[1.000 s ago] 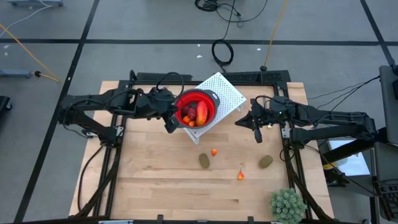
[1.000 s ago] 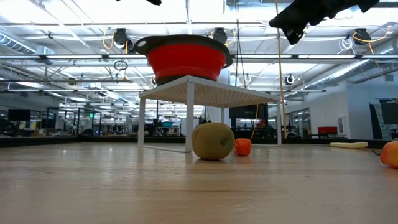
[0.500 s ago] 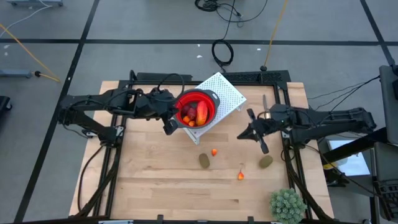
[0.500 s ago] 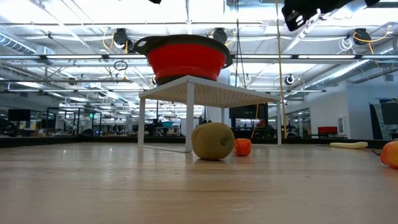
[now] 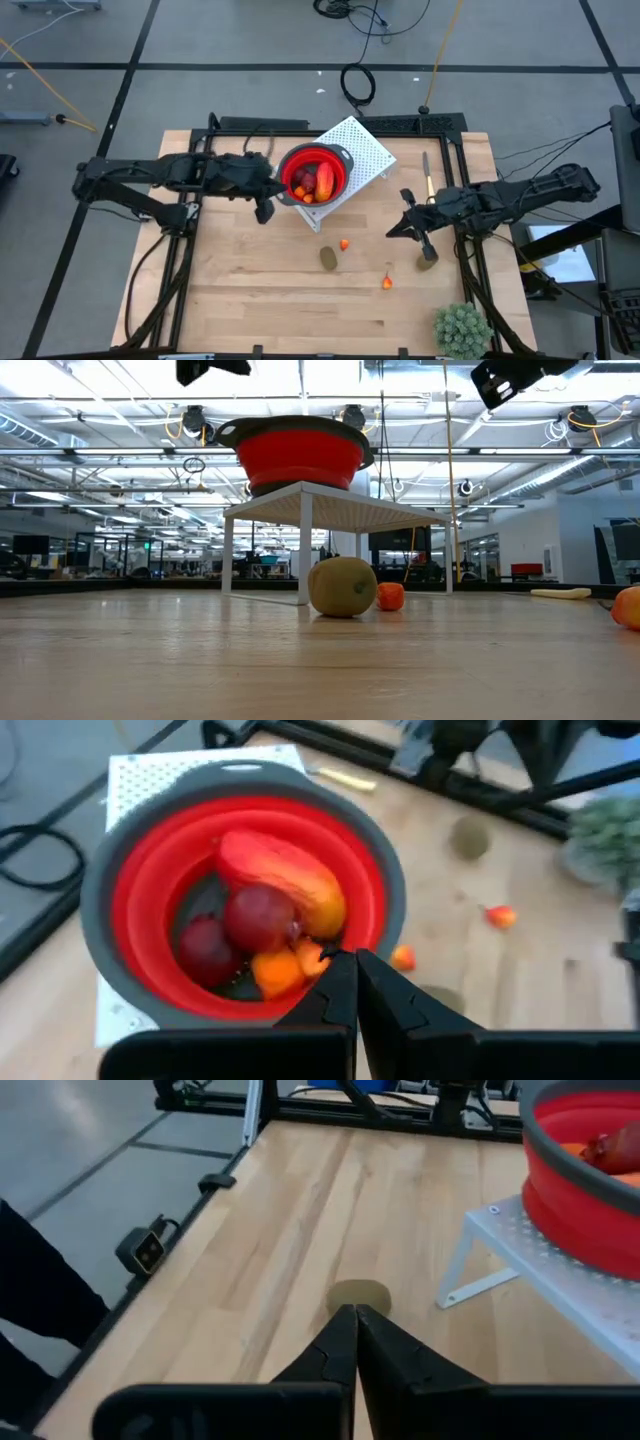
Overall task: Pick & Place Fruit
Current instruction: Put the kiwi into the red strainer bowl on the shelf
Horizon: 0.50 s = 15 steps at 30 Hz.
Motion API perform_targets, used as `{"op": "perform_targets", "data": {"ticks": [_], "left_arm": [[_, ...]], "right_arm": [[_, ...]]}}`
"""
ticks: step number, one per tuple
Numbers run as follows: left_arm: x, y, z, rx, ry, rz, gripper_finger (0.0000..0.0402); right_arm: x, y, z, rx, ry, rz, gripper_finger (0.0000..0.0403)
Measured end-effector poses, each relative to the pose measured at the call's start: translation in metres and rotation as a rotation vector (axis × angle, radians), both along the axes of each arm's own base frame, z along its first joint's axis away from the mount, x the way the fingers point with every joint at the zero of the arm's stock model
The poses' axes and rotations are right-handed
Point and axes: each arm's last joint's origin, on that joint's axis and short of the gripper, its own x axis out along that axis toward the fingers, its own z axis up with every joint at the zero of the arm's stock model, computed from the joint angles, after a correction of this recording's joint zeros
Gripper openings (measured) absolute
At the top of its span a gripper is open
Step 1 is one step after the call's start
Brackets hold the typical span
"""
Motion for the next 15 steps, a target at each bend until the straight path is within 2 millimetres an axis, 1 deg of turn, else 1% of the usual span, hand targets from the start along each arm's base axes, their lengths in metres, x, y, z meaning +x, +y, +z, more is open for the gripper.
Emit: {"op": "perform_targets", "data": {"ticks": [2,5,7,9,11,15], "left_arm": [[-0.008,0.000,-0.004,-0.021,-0.081,-0.005,0.0005],[-0.030,-0.001,-0.017,-0.048,-0.102,0.006,0.0002],[-0.040,-0.001,-0.018,-0.064,-0.168,0.008,0.0002],[-0.052,-0.002,-0.026,-0.063,-0.169,-0.003,0.0005],[-0.061,-0.004,-0.028,-0.054,-0.212,-0.019,0.0007],[-0.078,-0.005,-0.035,-0.035,-0.234,-0.024,0.0003]], "right_arm": [[0.001,0.003,0.002,0.001,0.008,-0.011,0.0001],[0.005,0.006,0.006,-0.012,0.020,-0.017,0.0001],[0.010,0.008,0.009,-0.017,0.037,-0.014,0.0001],[0.016,0.010,0.011,-0.021,0.059,-0.012,0.0001],[0.023,0.012,0.009,-0.029,0.116,-0.011,0.0001],[0.036,0.017,0.009,-0.039,0.235,-0.002,0.0001]]}}
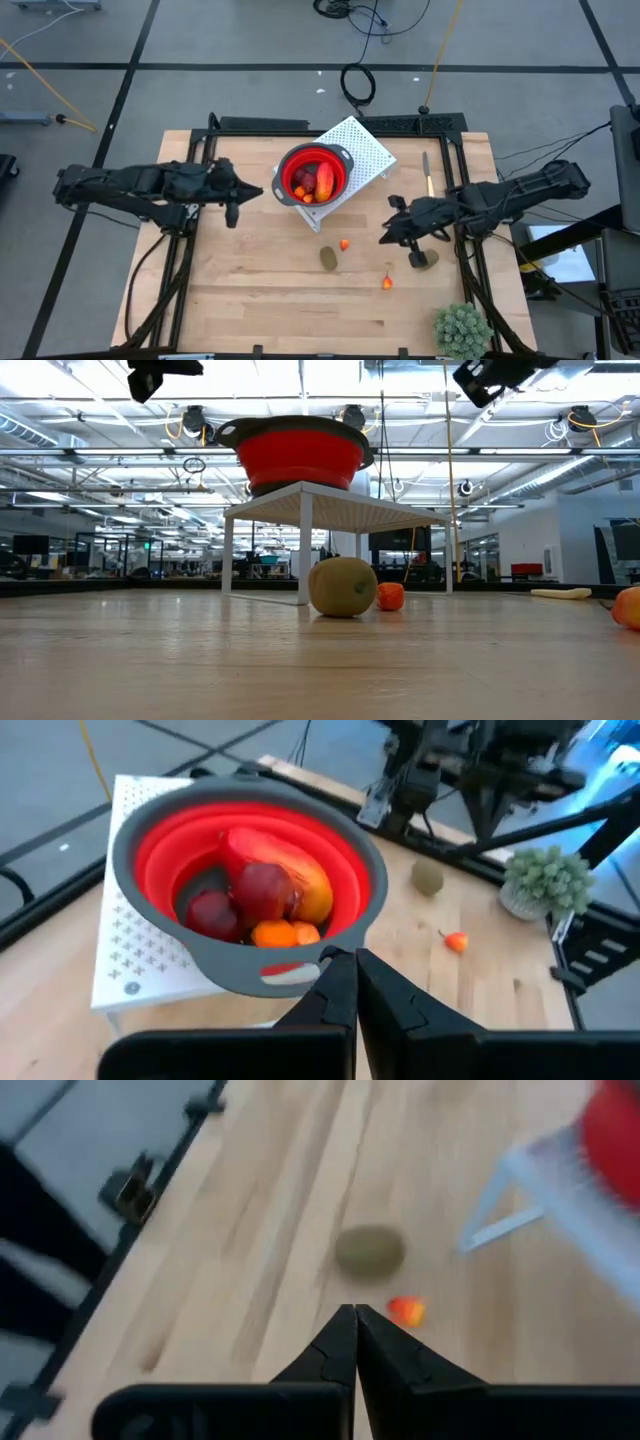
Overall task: Pick & Place Fruit
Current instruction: Put the kiwi into the red strainer bowl on the shelf
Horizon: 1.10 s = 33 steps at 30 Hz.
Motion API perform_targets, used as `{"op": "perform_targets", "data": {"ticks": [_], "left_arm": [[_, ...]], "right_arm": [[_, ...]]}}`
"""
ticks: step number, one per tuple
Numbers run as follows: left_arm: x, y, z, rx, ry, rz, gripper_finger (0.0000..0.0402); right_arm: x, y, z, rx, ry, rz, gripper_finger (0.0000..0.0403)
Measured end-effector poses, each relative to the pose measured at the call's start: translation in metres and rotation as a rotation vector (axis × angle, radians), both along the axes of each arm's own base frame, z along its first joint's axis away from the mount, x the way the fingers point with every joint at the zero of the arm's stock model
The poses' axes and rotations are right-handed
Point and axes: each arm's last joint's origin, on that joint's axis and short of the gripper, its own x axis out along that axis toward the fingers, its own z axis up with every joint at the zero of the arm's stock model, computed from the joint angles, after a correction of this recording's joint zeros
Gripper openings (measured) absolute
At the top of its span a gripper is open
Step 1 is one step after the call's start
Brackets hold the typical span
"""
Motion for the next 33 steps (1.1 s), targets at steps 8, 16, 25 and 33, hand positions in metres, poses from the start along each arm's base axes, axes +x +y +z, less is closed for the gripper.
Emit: {"op": "perform_targets", "data": {"ticks": [8,16,25,33], "left_arm": [[-0.026,-0.001,-0.010,0.043,-0.048,-0.039,0.0009],[-0.042,0.001,-0.026,0.043,-0.049,-0.040,0.0007],[-0.055,0.002,-0.034,0.053,-0.076,-0.045,0.0005],[-0.063,0.003,-0.034,0.104,-0.098,-0.063,0.0010]], "right_arm": [[0.024,0.017,0.001,-0.096,0.268,0.074,0.0005],[0.031,0.023,-0.013,-0.152,0.474,0.087,0.0041],[0.019,0.021,-0.019,-0.149,0.642,0.114,0.0107],[0.011,0.020,-0.023,-0.126,0.730,0.156,0.0178]]}}
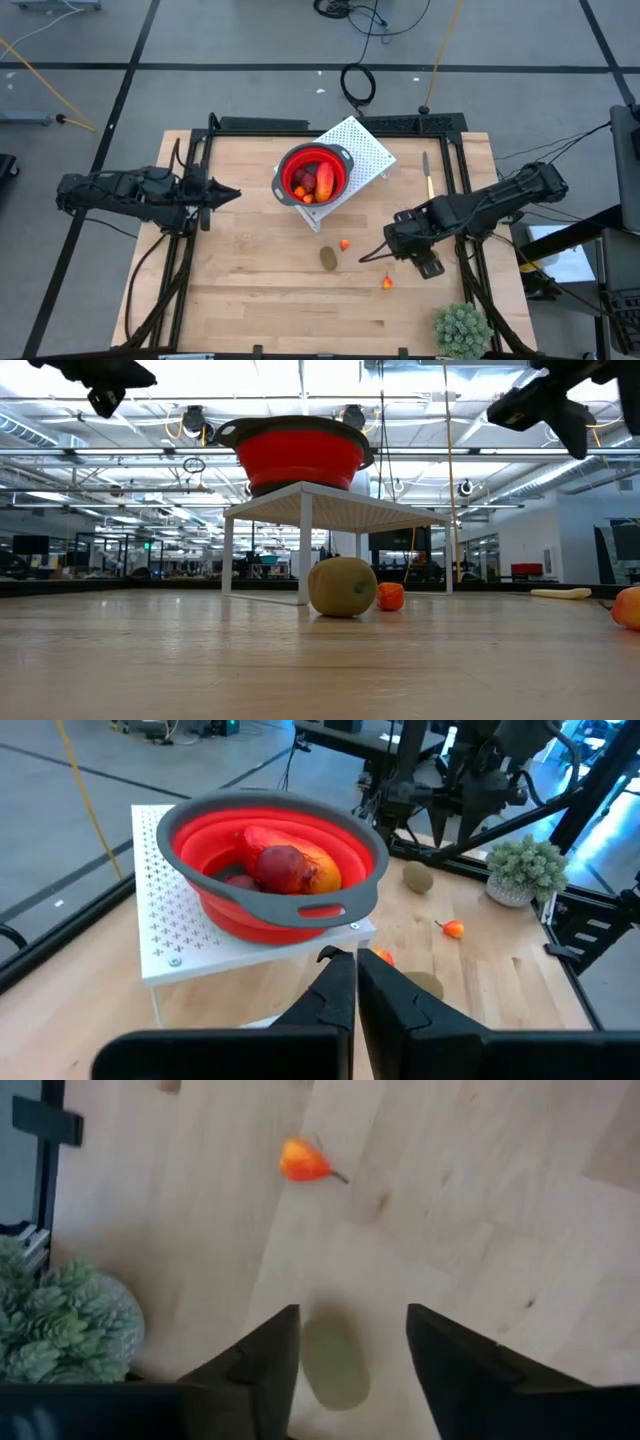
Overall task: Pick & Place Fruit
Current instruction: Put the kiwi into the red strainer bowl on the shelf
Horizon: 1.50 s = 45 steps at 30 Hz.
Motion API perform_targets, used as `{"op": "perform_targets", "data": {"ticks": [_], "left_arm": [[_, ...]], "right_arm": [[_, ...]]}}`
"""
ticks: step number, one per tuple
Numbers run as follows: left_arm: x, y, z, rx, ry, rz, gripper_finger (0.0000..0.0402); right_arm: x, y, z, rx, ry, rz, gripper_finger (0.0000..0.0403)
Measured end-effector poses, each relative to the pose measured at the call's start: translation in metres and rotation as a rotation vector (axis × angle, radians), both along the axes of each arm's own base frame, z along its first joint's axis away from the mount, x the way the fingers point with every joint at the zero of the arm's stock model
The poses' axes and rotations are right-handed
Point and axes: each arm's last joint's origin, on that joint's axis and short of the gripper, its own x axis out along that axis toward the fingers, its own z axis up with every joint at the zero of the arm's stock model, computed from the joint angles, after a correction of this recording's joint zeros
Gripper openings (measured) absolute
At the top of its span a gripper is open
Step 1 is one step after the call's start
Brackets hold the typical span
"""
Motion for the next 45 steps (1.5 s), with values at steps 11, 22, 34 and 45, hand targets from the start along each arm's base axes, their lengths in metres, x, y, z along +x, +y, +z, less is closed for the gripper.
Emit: {"op": "perform_targets", "data": {"ticks": [11,22,34,45], "left_arm": [[-0.001,0.000,0.000,0.021,0.002,-0.008,0.0018],[-0.001,0.000,0.000,0.019,0.002,-0.010,0.0018],[-0.001,0.000,0.000,0.019,0.003,-0.010,0.0009],[-0.001,0.000,0.000,0.011,0.002,-0.008,0.0003]], "right_arm": [[-0.015,-0.003,-0.030,-0.003,0.164,0.007,0.0282],[-0.029,-0.007,-0.056,-0.041,0.272,0.052,0.0315],[-0.044,0.008,-0.089,-0.058,0.264,0.159,0.0309],[-0.058,0.009,-0.119,-0.149,0.249,0.146,0.0309]]}}
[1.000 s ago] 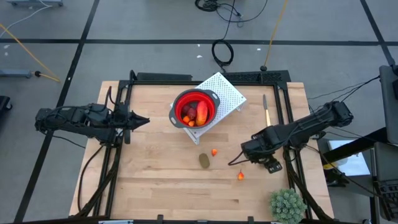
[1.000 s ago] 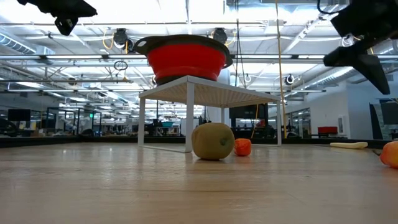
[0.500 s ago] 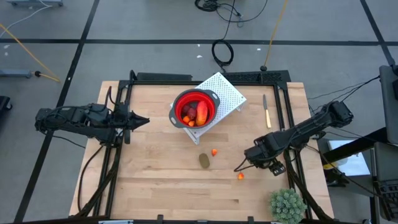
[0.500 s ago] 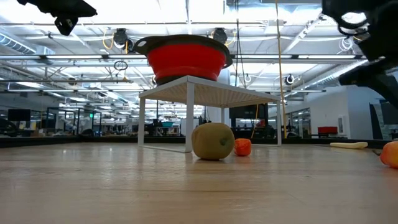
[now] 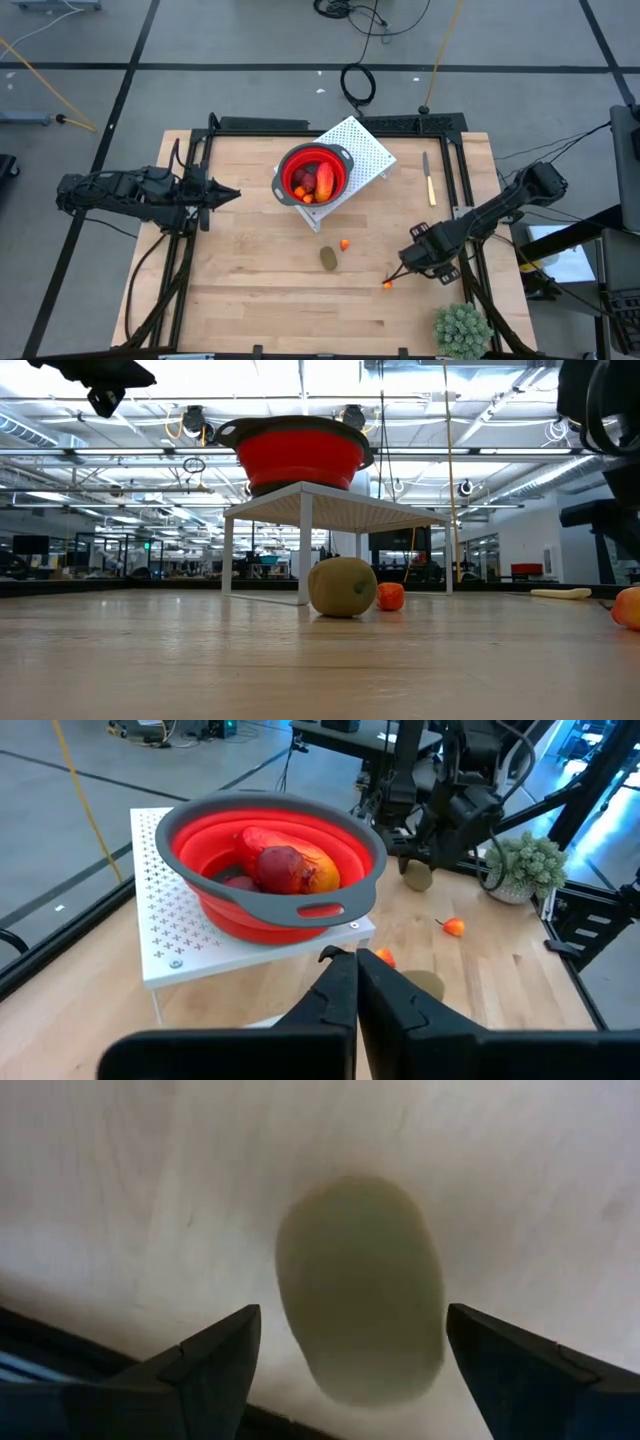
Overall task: Pick & Place Fruit
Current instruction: Put the kiwi into the red strainer bowl on the shelf
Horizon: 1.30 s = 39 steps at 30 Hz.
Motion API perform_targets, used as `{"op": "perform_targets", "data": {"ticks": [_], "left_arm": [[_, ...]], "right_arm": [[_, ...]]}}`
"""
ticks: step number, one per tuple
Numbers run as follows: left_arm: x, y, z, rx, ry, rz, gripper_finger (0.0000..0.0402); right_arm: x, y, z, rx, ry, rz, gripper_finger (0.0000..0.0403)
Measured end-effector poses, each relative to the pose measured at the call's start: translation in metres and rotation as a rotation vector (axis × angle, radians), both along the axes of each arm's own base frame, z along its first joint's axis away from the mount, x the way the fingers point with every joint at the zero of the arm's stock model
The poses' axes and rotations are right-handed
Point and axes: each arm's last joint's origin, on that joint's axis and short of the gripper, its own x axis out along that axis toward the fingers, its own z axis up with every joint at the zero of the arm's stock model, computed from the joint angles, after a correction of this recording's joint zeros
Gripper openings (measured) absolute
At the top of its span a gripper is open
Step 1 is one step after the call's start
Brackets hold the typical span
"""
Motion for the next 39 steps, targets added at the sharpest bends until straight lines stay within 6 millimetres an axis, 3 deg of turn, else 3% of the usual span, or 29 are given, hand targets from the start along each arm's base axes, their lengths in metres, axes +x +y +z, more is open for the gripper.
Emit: {"op": "perform_targets", "data": {"ticks": [8,16,24,30,34,39], "left_arm": [[0.000,0.000,0.000,-0.017,-0.002,0.005,0.0020],[0.000,0.000,0.000,-0.016,-0.003,0.005,0.0002],[0.000,0.000,0.000,-0.016,-0.003,0.005,0.0023],[0.000,0.000,0.000,-0.013,-0.002,0.004,0.0011],[0.000,0.000,0.000,-0.013,-0.002,0.004,0.0002],[0.000,0.000,0.000,-0.011,-0.002,0.004,0.0018]], "right_arm": [[-0.002,-0.002,-0.008,-0.018,-0.018,-0.008,0.0308],[-0.002,-0.002,-0.008,-0.020,-0.018,-0.008,0.0305],[-0.002,-0.002,-0.008,-0.020,-0.018,-0.008,0.0255],[-0.002,-0.002,-0.007,-0.017,-0.018,-0.009,0.0221],[0.000,-0.001,-0.003,-0.013,-0.021,-0.010,0.0209],[0.007,0.003,0.011,-0.007,-0.034,-0.011,0.0209]]}}
